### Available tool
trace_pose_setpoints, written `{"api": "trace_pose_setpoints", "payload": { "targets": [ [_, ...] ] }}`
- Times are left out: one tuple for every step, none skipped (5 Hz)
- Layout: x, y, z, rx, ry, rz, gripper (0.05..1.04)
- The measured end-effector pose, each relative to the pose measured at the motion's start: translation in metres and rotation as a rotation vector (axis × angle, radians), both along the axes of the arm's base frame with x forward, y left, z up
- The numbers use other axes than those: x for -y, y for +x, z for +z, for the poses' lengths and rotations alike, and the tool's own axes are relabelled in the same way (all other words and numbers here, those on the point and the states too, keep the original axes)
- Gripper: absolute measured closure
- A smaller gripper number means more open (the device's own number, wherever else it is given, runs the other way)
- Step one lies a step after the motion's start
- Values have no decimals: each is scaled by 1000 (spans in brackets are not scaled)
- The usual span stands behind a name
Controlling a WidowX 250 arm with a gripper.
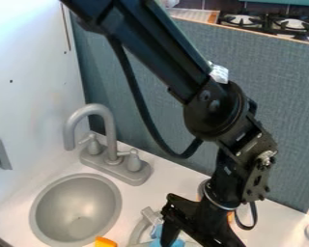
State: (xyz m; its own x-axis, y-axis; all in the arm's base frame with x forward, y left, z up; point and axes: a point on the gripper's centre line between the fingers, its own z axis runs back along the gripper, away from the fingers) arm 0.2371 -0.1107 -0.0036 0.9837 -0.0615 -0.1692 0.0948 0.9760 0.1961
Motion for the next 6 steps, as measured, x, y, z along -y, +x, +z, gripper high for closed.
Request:
{"api": "trace_pose_setpoints", "payload": {
  "targets": [
    [-2, -5, -7, -23, 11, 2, 76],
    [-30, -18, -13, -27, 12, 20, 76],
    [-53, -22, -7, 7, 14, 30, 76],
    [-78, -30, -13, -5, 36, 53, 76],
    [-100, -40, -20, -2, 28, 85, 76],
    [-116, -42, -28, 46, 2, 76, 76]
  ]
}}
